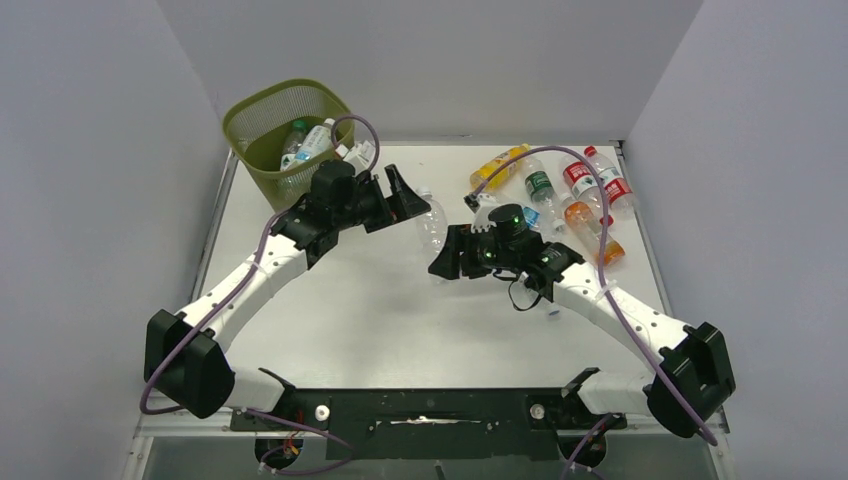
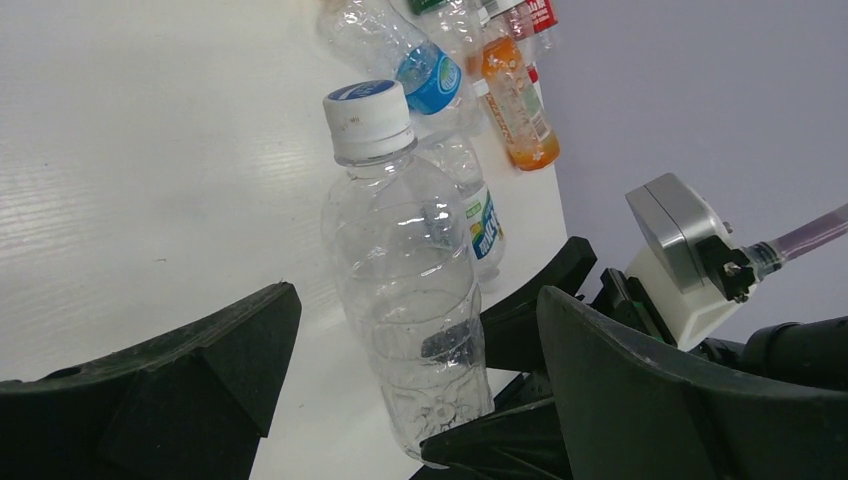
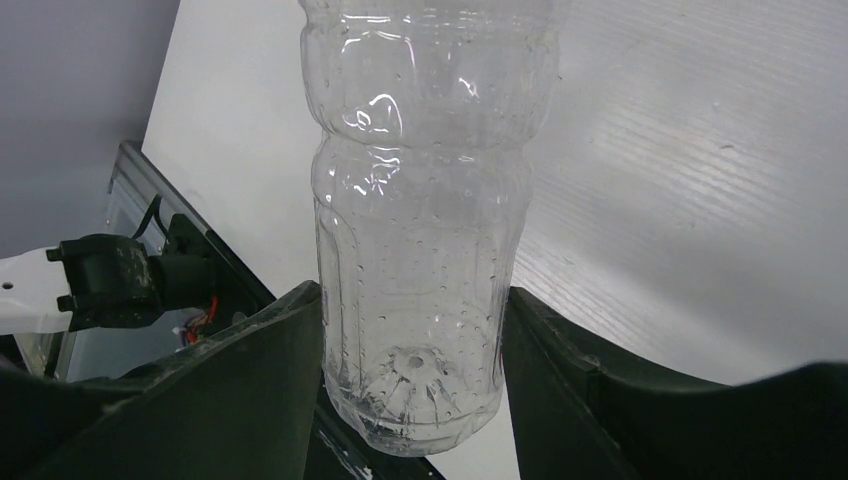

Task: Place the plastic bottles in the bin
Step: Pick up the plastic bottle at the center of the board.

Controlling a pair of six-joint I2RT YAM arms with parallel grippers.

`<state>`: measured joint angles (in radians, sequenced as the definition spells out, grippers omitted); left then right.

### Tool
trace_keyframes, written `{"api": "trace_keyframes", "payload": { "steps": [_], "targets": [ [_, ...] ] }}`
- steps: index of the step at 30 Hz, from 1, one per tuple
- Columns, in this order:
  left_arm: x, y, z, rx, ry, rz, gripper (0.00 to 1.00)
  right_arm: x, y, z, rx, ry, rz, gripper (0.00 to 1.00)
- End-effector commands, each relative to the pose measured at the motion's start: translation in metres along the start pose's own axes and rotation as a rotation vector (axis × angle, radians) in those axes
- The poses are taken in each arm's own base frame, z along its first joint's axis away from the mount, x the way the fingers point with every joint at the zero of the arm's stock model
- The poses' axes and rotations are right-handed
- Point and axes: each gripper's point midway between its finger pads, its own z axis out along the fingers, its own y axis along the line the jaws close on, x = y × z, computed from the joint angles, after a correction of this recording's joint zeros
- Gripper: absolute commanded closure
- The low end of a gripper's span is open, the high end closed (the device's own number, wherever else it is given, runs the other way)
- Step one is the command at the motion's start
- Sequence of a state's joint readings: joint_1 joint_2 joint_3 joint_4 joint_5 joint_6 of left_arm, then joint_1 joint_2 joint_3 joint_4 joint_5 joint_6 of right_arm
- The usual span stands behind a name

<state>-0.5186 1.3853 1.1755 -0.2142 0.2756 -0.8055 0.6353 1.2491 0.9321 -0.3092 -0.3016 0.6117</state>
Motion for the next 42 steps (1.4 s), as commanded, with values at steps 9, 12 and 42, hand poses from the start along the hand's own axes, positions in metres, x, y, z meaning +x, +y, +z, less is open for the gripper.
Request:
{"api": "trace_keyframes", "payload": {
  "steps": [9, 12, 42],
  "targets": [
    [-0.009, -0.013, -0.007, 0.03, -0.044, 0.043, 0.1, -0.037, 0.062, 0.001, -0.128, -0.102, -0.077, 0.44],
    [-0.007, -0.015, -0.006, 0.032, -0.042, 0.046, 0.1, -0.039, 0.068, 0.001, -0.134, -0.109, -0.087, 0.44],
    [-0.259, -0.004, -0.125, -0.154, -0.482, 0.334, 0.5, -0.024, 0.063, -0.043, -0.051, -0.141, -0.077, 0.02]
  ]
}}
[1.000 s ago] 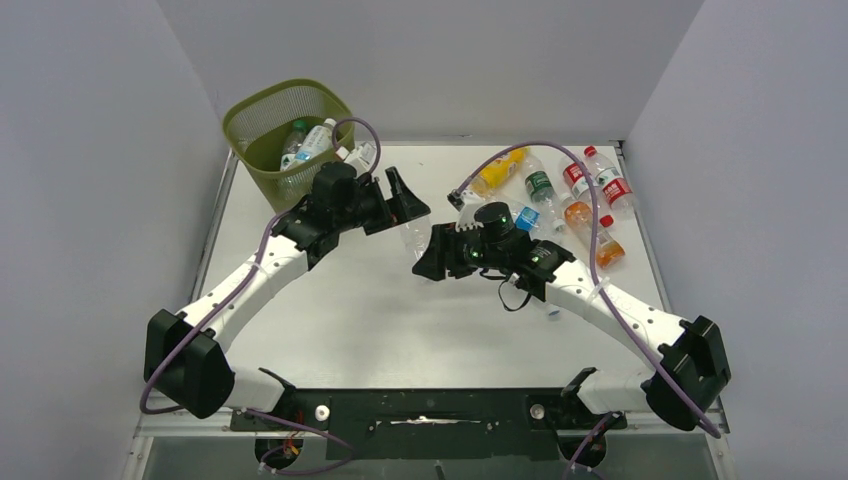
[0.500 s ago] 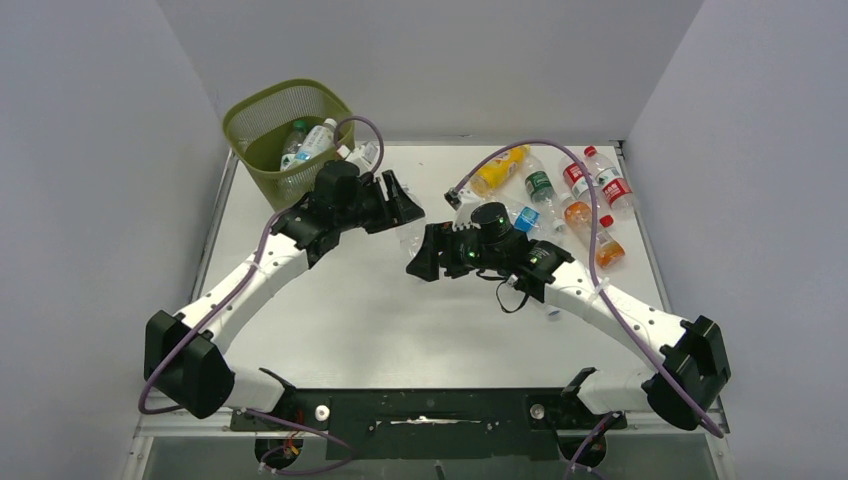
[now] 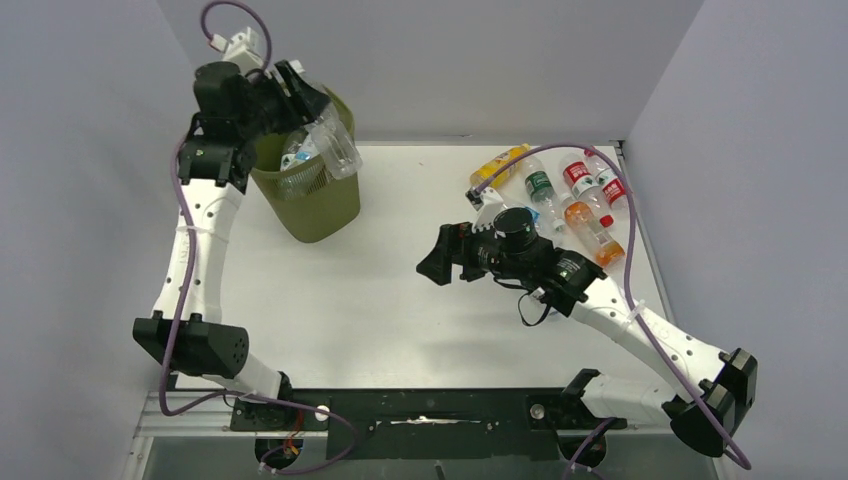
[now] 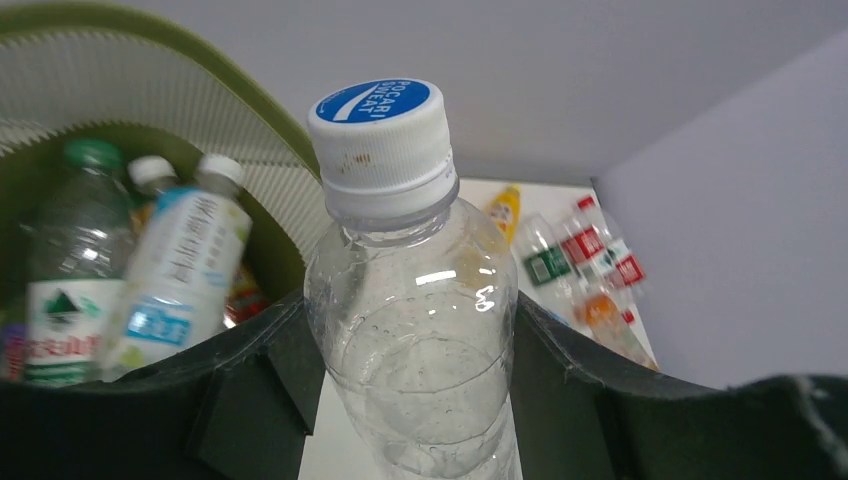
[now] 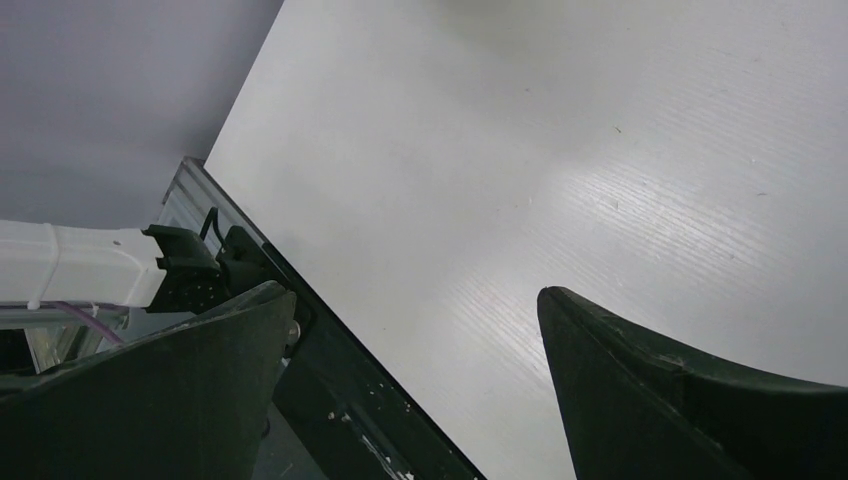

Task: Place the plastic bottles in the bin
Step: Pick up the plastic bottle at the center of the board, then place the plastic bottle in the trash bin.

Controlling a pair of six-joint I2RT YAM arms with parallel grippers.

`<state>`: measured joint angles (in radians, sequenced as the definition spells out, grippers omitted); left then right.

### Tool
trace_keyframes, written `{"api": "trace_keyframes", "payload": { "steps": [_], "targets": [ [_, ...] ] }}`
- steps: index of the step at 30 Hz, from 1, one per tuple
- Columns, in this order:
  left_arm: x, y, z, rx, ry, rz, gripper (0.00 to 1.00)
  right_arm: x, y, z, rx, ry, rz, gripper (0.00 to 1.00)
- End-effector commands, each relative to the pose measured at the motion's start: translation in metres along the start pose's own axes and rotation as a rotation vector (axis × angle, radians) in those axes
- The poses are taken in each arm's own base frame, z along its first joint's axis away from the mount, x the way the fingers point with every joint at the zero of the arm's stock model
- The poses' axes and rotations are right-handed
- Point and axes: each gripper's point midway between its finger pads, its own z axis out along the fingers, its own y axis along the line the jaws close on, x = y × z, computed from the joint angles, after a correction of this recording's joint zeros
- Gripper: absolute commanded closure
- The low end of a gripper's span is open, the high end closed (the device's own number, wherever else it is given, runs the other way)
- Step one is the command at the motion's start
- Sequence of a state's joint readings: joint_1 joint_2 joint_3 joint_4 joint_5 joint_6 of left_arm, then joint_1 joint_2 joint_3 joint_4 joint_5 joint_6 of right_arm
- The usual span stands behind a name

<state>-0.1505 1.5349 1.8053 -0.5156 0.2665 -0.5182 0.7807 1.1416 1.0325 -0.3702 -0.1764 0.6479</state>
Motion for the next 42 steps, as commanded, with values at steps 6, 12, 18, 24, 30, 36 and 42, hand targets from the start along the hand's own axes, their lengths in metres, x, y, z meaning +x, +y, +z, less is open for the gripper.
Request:
{"api": "trace_keyframes", "payload": {
  "steps": [6, 12, 18, 24, 30, 36, 42],
  "targets": [
    [-0.11, 0.032, -0.024, -0.058, -0.275, 0.205, 0.5, 0.0, 0.0, -0.009, 0.004, -0.029, 0.015, 0.02],
    [-0.135, 0.057, -0.028, -0.19, -0.386, 0.321, 0.47, 0.007, -0.004, -0.01, 0.017, -0.02, 0.023, 0.02],
    [-0.147, 0.09, -0.033, -0.353, -0.459, 0.431, 0.46, 0.009, -0.007, -0.013, 0.026, -0.022, 0.021, 0.02],
    [-0.138, 0.124, -0.026, -0.478, -0.445, 0.511, 0.4, 0.01, -0.01, -0.013, 0.046, -0.01, 0.014, 0.02],
    [-0.12, 0.145, -0.016, -0.526, -0.384, 0.516, 0.07, 0.005, -0.023, -0.016, 0.128, -0.01, 0.019, 0.02],
    [-0.127, 0.116, -0.021, -0.43, -0.387, 0.472, 0.07, -0.003, -0.048, -0.023, 0.243, -0.017, 0.039, 0.02],
    [-0.11, 0.043, -0.017, -0.2, -0.31, 0.423, 0.07, -0.016, -0.108, -0.055, 0.459, -0.055, 0.143, 0.02]
  ]
}}
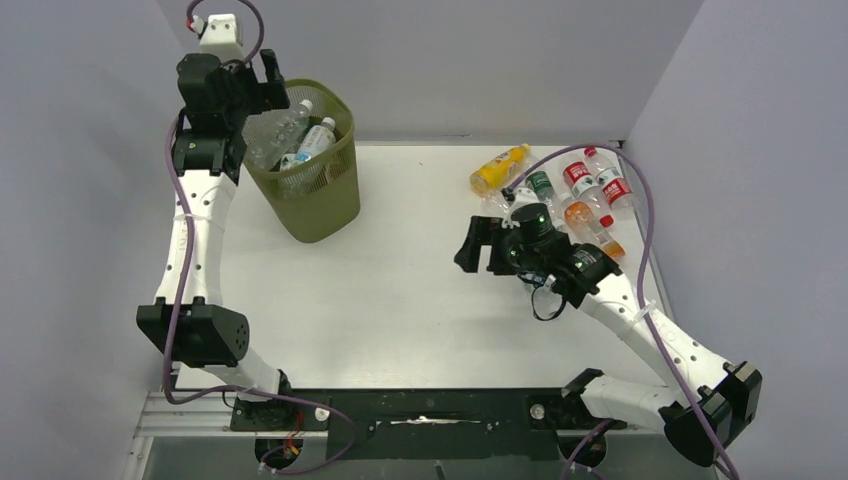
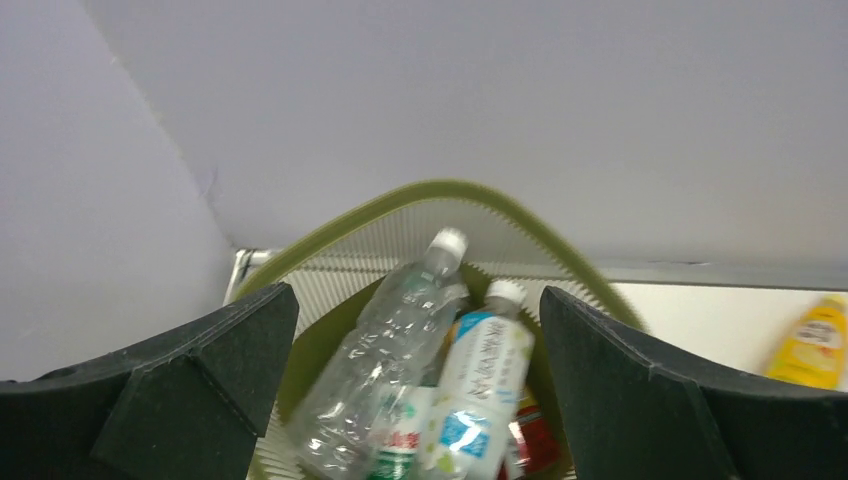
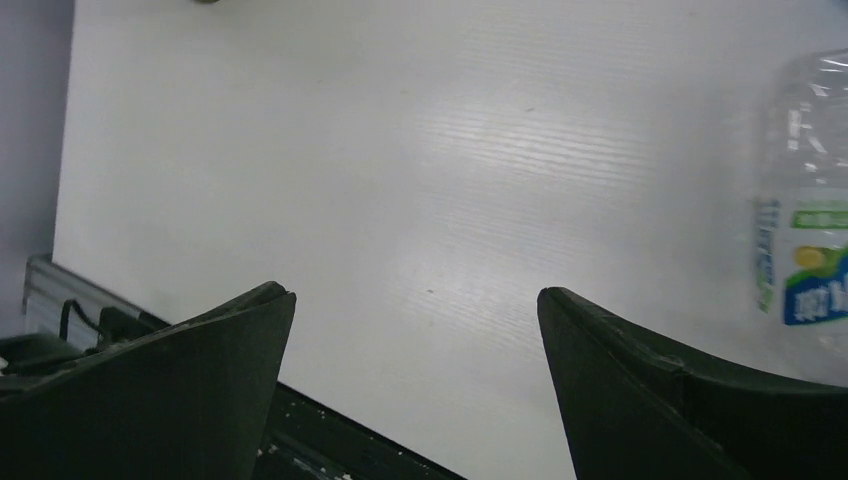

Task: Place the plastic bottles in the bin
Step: Place the plastic bottle in the trash bin, then pick up the plastic bottle at the center of the board.

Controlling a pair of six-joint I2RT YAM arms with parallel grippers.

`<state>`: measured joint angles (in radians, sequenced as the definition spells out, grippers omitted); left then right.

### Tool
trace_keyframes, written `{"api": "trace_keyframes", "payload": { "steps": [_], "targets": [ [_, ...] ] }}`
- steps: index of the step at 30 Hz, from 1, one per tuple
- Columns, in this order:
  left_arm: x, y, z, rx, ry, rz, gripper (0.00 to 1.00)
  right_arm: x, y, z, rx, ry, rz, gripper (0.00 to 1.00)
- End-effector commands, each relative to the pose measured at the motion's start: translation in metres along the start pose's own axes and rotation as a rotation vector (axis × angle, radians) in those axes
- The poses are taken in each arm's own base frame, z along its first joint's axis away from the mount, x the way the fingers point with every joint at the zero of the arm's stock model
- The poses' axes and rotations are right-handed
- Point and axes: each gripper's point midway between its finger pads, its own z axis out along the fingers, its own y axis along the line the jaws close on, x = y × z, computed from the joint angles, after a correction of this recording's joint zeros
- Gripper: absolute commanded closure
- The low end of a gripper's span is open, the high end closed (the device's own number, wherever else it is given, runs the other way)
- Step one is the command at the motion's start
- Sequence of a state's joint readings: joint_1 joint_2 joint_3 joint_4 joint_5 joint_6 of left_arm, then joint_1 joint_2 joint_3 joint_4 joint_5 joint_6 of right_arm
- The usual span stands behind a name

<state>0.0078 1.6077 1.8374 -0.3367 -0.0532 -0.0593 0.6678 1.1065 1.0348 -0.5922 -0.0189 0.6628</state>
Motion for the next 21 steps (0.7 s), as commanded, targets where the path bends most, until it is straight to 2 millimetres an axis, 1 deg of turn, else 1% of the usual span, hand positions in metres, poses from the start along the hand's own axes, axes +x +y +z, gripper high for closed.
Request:
{"api": "trace_keyframes", "payload": {
  "steps": [1, 5, 7, 9, 12, 14, 16, 18, 21],
  "targets": [
    [-0.047, -0.072, -0.036, 0.229, -0.06, -0.048, 0.07, -0.029, -0.053, -0.023, 0.197, -0.084, 0.081, 0.02],
    [-0.032, -0.128, -0.06, 0.346, 0.013, -0.05, 0.07, -0.032, -0.099, -0.035, 0.344, -0.092, 0.145, 0.02],
    [-0.021, -0.153, -0.074, 0.416, 0.052, -0.078, 0.07, -0.028, -0.114, -0.037, 0.388, -0.089, 0.174, 0.02],
    [-0.004, -0.176, -0.086, 0.481, 0.097, -0.11, 0.07, -0.02, -0.128, -0.036, 0.429, -0.076, 0.208, 0.02],
    [0.02, -0.21, -0.111, 0.574, 0.151, -0.138, 0.07, -0.006, -0.148, -0.031, 0.492, -0.055, 0.253, 0.02],
    [0.05, -0.233, -0.129, 0.628, 0.216, -0.137, 0.07, 0.003, -0.159, -0.027, 0.528, -0.044, 0.274, 0.02],
    [0.076, -0.245, -0.141, 0.652, 0.274, -0.141, 0.07, 0.01, -0.17, -0.024, 0.562, -0.039, 0.287, 0.02],
    [0.098, -0.252, -0.153, 0.67, 0.323, -0.148, 0.07, 0.018, -0.181, -0.021, 0.598, -0.026, 0.3, 0.02],
    [0.12, -0.255, -0.168, 0.692, 0.375, -0.173, 0.07, 0.027, -0.194, -0.017, 0.639, -0.003, 0.304, 0.02]
  ]
}}
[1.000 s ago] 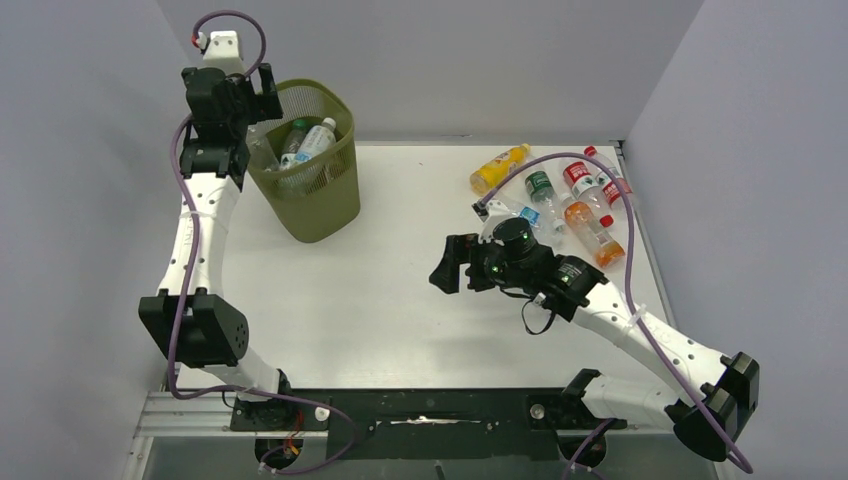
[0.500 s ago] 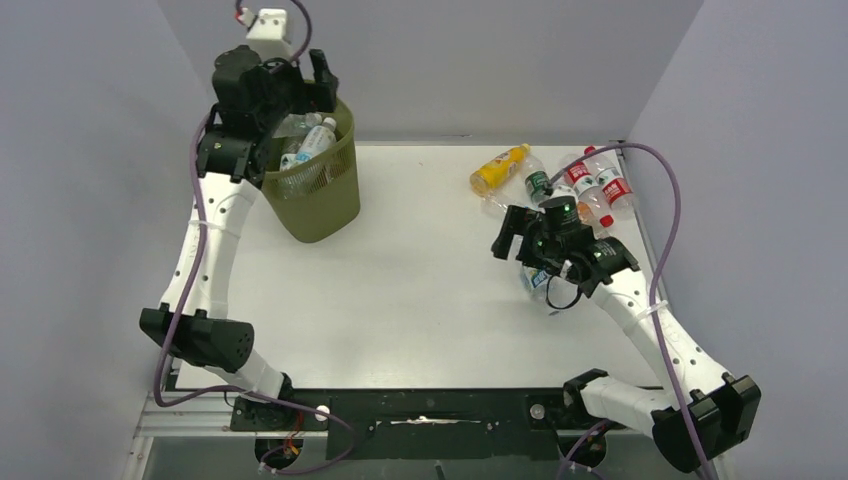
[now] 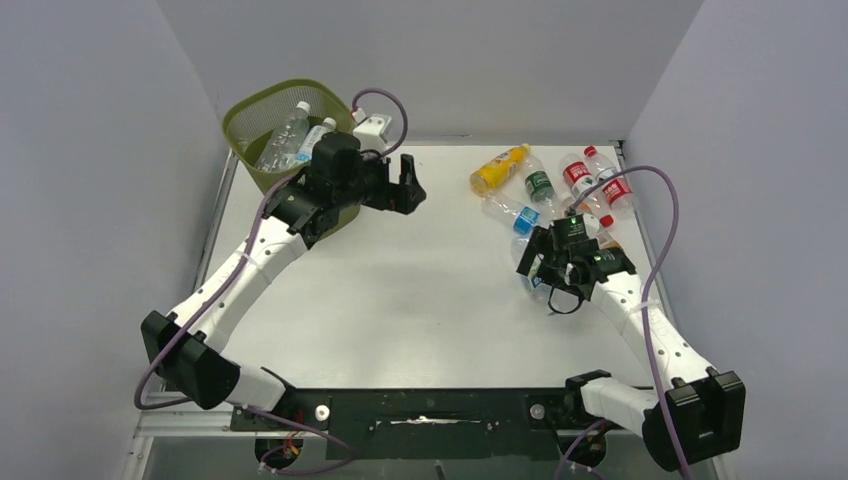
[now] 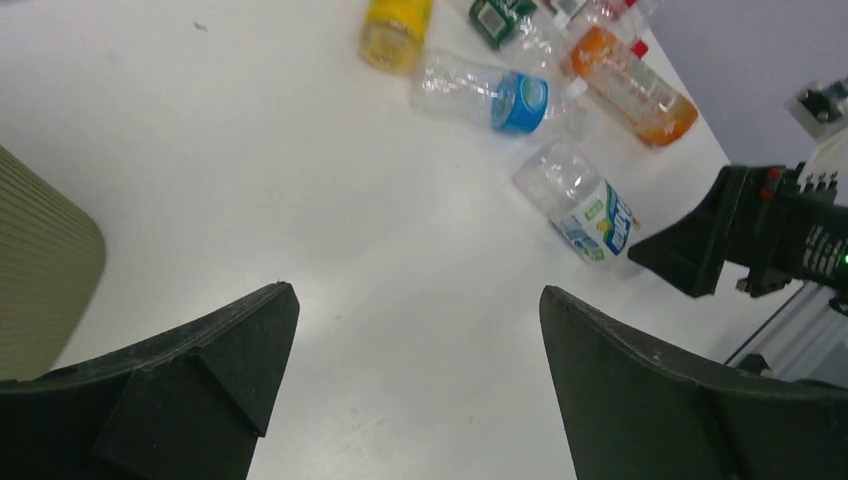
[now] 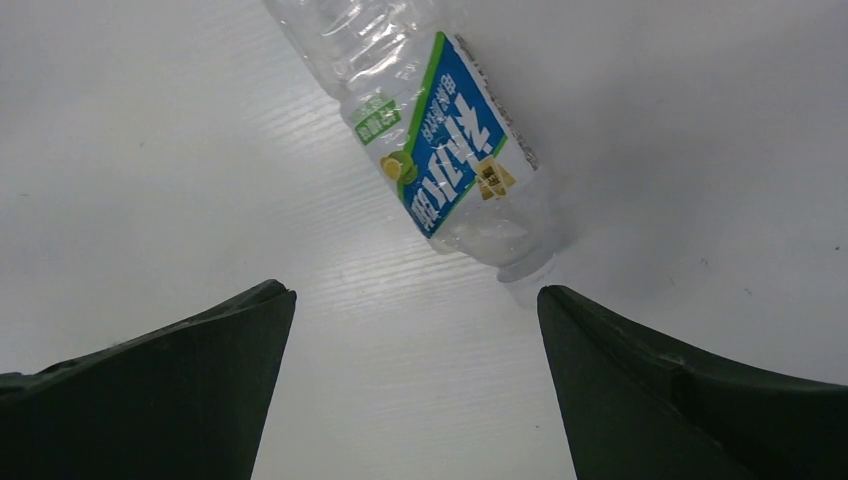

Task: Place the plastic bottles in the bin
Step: Pick up the plastic bottle at the center of the board.

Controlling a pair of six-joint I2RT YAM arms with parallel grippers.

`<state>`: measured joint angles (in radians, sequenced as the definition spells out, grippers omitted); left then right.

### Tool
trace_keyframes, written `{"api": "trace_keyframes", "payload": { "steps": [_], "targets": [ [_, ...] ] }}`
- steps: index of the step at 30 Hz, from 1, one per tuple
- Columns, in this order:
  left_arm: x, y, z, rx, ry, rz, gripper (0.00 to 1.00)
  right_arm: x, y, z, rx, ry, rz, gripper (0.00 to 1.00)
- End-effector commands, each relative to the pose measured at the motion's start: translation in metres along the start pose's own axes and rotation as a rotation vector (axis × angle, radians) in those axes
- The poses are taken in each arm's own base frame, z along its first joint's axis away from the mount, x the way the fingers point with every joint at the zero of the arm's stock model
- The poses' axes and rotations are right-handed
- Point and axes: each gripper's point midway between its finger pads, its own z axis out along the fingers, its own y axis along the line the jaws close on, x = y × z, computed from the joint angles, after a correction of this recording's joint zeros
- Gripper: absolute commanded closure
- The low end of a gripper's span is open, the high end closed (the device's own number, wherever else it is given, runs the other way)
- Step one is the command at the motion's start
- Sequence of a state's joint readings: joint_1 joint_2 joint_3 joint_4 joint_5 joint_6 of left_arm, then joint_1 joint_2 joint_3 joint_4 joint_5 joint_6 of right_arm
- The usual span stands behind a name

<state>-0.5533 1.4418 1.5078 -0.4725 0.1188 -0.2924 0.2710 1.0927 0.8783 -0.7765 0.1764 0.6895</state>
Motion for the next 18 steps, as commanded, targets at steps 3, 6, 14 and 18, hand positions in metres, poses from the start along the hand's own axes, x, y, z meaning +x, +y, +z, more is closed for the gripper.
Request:
{"api": "trace_keyframes", "payload": {
  "steps": [3, 6, 14, 18],
  "targets": [
    [0.01, -0.017, -0.023, 0.059, -0.036, -0.067, 0.07, -0.005, -0.017, 0.022, 0.09, -0.027, 0.007, 0.02],
    [0.024, -0.014, -0.027, 0.047, -0.007, -0.07, 0.07, -0.005, -0.021, 0.032, 0.106, -0.018, -0.017, 0.02],
    [0.047, -0.01, -0.031, 0.034, 0.047, -0.066, 0.06, -0.005, -0.017, 0.057, 0.102, 0.019, -0.079, 0.02],
    [0.061, -0.008, -0.029, 0.021, 0.093, -0.063, 0.07, 0.001, -0.013, 0.067, 0.08, 0.051, -0.106, 0.02]
  ]
}}
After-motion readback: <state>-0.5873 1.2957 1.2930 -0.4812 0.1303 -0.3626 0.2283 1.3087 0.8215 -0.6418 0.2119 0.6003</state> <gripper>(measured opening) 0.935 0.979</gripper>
